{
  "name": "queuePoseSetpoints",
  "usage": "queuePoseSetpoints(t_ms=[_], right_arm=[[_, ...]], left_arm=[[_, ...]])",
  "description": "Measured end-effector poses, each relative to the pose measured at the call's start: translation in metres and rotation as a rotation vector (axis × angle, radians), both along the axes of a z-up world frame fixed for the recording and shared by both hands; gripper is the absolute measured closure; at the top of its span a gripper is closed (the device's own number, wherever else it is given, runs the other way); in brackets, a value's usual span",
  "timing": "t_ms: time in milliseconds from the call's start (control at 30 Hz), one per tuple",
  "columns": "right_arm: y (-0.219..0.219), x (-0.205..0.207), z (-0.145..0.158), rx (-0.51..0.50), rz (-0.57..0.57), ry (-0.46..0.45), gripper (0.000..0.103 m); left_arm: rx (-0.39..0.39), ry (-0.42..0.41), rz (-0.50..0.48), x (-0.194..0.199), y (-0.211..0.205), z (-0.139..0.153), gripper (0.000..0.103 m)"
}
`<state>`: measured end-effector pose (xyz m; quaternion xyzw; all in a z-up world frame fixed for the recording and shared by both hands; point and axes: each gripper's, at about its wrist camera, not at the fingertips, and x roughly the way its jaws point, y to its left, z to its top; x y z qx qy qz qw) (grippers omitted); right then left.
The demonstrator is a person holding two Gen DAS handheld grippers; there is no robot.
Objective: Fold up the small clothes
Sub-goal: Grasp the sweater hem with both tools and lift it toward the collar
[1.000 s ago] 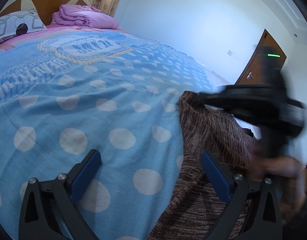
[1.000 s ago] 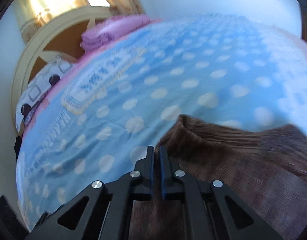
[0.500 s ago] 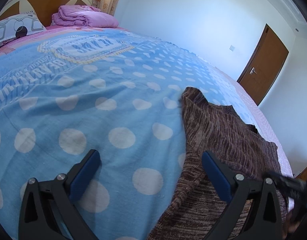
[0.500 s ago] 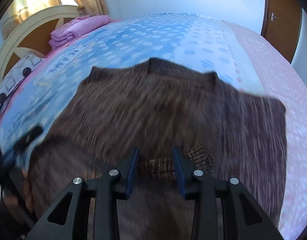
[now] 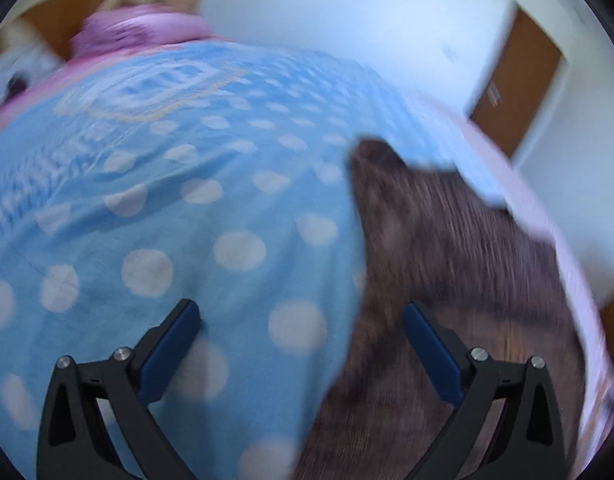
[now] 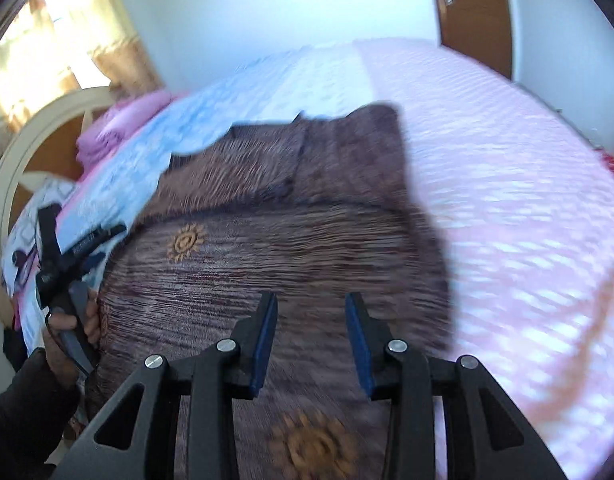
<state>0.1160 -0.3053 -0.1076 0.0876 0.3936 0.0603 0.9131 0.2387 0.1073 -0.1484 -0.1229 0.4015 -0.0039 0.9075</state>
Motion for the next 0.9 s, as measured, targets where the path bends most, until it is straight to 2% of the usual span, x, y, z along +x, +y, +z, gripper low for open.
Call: queuePoseSetpoints(t_ms=[33,133,167,233,333,500,567,700,800,833,867,900], right_arm=[[-0.008,-0.014,0.008,-0.007,-0.019,-0.017,0.063],[-0.026,-0.053,0.022,-0.023,-0.057,-0.033,0.034],[-0.03,-0.063,0.022,-0.018,-0.056,-0.027,0.034],[-0.036,-0.078,0.016,-0.003,-0.045,0.016,0.034],[-0.033,-0.092,-0.002,-0.025,-0.039,0.073,0.034],[-0.017,-0.107,-0.029,-0.11,-0.005,0.168,0.034],[-0.014,-0.115,-0.035,-0.147,0.002,0.183,0.034],[0.001,-0.123,-0.039,-0.248,0.013,0.183,0.034],[0.009,-0.126,-0.04,-0.299,0.045,0.199,0.034],[0.012,-0.126,-0.042,-0.306,0.065,0.212,0.037],[0.014,-0.125,-0.045,-0.3,0.082,0.229,0.048],[0.016,-0.124,-0.05,-0.292,0.1,0.256,0.053]], left_arm=[[0.025,-0.003,-0.051,-0.015,-0.002,0.004,0.0],[-0.007,-0.07,-0.169,-0.063,0.001,0.016,0.0],[-0.015,-0.091,-0.213,-0.078,0.002,0.018,0.0],[0.016,-0.104,-0.291,-0.107,0.003,0.021,0.0],[0.038,-0.093,-0.368,-0.129,0.0,0.024,0.0],[-0.065,-0.096,-0.568,-0.166,-0.003,0.034,0.0],[-0.067,-0.068,-0.624,-0.177,-0.007,0.028,0.0],[-0.027,0.049,-0.643,-0.186,-0.018,0.004,0.001],[-0.076,0.105,-0.603,-0.194,-0.021,-0.012,0.003],[-0.076,0.095,-0.595,-0.198,-0.02,-0.012,0.003],[-0.066,0.084,-0.591,-0.203,-0.02,-0.011,0.007],[-0.054,0.087,-0.591,-0.205,-0.022,-0.011,0.013]])
